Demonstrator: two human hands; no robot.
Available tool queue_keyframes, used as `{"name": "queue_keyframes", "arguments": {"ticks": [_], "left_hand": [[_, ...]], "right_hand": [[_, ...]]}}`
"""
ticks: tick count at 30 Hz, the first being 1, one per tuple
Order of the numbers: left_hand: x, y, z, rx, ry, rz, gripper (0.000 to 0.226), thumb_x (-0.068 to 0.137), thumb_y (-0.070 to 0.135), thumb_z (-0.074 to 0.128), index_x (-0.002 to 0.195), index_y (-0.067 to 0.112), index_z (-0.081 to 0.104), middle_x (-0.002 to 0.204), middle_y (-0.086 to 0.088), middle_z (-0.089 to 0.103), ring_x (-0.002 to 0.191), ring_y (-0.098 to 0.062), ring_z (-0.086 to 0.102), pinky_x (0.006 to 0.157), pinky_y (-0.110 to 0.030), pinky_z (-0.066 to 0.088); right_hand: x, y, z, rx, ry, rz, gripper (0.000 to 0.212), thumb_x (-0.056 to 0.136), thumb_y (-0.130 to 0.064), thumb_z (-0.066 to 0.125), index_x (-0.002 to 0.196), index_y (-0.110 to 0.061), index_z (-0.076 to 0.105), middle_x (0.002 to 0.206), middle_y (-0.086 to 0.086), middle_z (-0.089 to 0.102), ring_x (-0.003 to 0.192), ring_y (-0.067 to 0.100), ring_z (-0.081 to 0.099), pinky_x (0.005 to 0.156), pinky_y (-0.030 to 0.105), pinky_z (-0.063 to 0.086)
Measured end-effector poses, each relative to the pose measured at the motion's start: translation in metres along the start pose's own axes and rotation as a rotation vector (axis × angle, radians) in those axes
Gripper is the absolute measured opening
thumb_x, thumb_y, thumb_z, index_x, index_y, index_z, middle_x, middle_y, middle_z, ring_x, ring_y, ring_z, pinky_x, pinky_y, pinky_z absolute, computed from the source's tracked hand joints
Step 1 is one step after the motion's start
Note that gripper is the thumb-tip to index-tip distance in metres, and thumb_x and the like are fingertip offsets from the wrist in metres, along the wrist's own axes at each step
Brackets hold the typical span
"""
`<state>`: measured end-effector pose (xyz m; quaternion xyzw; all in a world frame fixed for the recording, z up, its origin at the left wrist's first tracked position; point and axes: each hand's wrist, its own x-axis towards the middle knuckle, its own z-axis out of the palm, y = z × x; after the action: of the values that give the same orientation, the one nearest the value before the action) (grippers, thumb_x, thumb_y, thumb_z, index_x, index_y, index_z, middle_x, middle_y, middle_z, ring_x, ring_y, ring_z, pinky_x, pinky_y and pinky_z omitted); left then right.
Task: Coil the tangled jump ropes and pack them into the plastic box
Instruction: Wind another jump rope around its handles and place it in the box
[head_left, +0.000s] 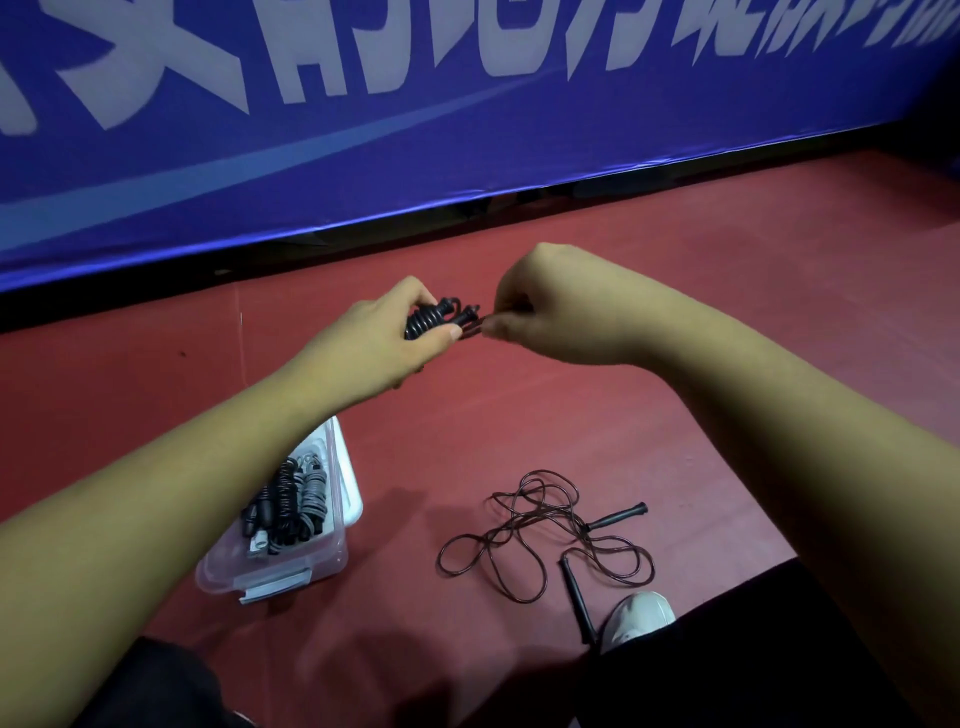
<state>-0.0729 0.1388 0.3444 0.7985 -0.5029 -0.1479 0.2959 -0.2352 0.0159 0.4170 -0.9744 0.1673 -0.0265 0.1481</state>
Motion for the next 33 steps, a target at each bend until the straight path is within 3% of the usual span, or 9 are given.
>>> {"name": "queue_keyframes", "arguments": {"ticks": [3, 7, 10, 14, 17, 24, 26, 30, 33], "left_hand": [[-0.002, 0.001, 0.0, 0.202, -0.037, 0.071, 0.027, 0.088, 0.059, 0.054, 0.1, 0.035, 0.05, 0.074, 0.006, 0.064, 0.063, -0.016, 0.063, 0.067, -0.04, 0.055], [-0.007, 0.009, -0.002, 0.365, -0.101, 0.135, 0.028, 0.089, 0.06, 0.051, 0.101, 0.035, 0.051, 0.072, 0.007, 0.058, 0.068, -0.02, 0.058, 0.061, -0.034, 0.048], [-0.012, 0.013, 0.001, 0.495, -0.176, 0.171, 0.03, 0.089, 0.06, 0.05, 0.101, 0.033, 0.05, 0.073, 0.006, 0.057, 0.069, -0.021, 0.058, 0.058, -0.033, 0.045], [-0.018, 0.015, 0.005, 0.428, -0.282, 0.233, 0.044, 0.079, 0.073, 0.053, 0.085, 0.029, 0.055, 0.062, 0.004, 0.059, 0.057, -0.01, 0.057, 0.052, -0.033, 0.047], [-0.021, 0.017, 0.004, 0.356, -0.3, 0.272, 0.048, 0.073, 0.081, 0.053, 0.075, 0.033, 0.056, 0.055, 0.006, 0.056, 0.054, -0.003, 0.054, 0.048, -0.027, 0.038], [-0.024, 0.018, 0.005, 0.202, -0.3, 0.365, 0.038, 0.081, 0.066, 0.055, 0.063, 0.033, 0.047, 0.053, 0.011, 0.052, 0.048, -0.008, 0.049, 0.047, -0.029, 0.035], [-0.026, 0.019, 0.006, 0.145, -0.285, 0.385, 0.037, 0.08, 0.068, 0.051, 0.068, 0.033, 0.051, 0.054, 0.01, 0.053, 0.048, -0.008, 0.05, 0.047, -0.029, 0.036], [-0.027, 0.019, 0.004, 0.017, -0.165, 0.352, 0.049, 0.08, 0.066, 0.048, 0.087, 0.02, 0.062, 0.061, 0.002, 0.061, 0.051, -0.01, 0.059, 0.054, -0.042, 0.05], [-0.032, 0.024, 0.006, -0.051, -0.08, 0.32, 0.048, 0.079, 0.066, 0.051, 0.093, 0.02, 0.054, 0.061, 0.0, 0.064, 0.052, -0.013, 0.062, 0.055, -0.045, 0.052]], "right_hand": [[-0.003, -0.001, -0.003, -0.049, 0.001, -0.023, 0.014, 0.086, -0.021, 0.068, 0.086, -0.009, 0.074, 0.075, 0.01, 0.065, 0.069, 0.026, 0.057, 0.063, 0.038, 0.049], [-0.005, -0.001, -0.008, -0.083, 0.053, -0.037, 0.01, 0.086, -0.024, 0.072, 0.095, -0.021, 0.071, 0.075, -0.011, 0.054, 0.072, 0.017, 0.052, 0.063, 0.032, 0.044], [-0.005, -0.003, -0.003, -0.207, 0.051, -0.104, 0.011, 0.086, -0.033, 0.073, 0.095, -0.029, 0.069, 0.081, -0.009, 0.054, 0.079, 0.019, 0.049, 0.065, 0.031, 0.038], [-0.002, -0.001, -0.001, -0.228, 0.049, -0.129, 0.011, 0.085, -0.042, 0.072, 0.091, -0.032, 0.072, 0.069, -0.013, 0.048, 0.078, 0.021, 0.051, 0.066, 0.031, 0.038], [0.0, 0.006, -0.002, -0.125, 0.011, -0.108, 0.015, 0.083, -0.043, 0.075, 0.091, -0.029, 0.075, 0.069, -0.014, 0.054, 0.077, 0.017, 0.054, 0.065, 0.03, 0.042], [0.009, 0.019, 0.004, 0.182, -0.063, -0.09, 0.01, 0.08, -0.037, 0.08, 0.078, -0.029, 0.073, 0.057, -0.005, 0.061, 0.052, 0.003, 0.054, 0.056, 0.024, 0.043], [0.009, 0.024, 0.007, 0.254, -0.064, -0.079, 0.013, 0.081, -0.035, 0.08, 0.078, -0.023, 0.074, 0.053, -0.005, 0.058, 0.047, 0.003, 0.051, 0.053, 0.021, 0.042], [0.007, 0.033, 0.014, 0.52, -0.08, -0.009, 0.021, 0.09, -0.031, 0.07, 0.081, -0.012, 0.073, 0.055, 0.003, 0.056, 0.049, 0.013, 0.053, 0.052, 0.021, 0.046], [0.004, 0.04, 0.022, 0.773, -0.302, 0.084, 0.031, 0.09, -0.038, 0.061, 0.085, -0.009, 0.068, 0.064, 0.011, 0.054, 0.054, 0.018, 0.056, 0.058, 0.028, 0.052]]}}
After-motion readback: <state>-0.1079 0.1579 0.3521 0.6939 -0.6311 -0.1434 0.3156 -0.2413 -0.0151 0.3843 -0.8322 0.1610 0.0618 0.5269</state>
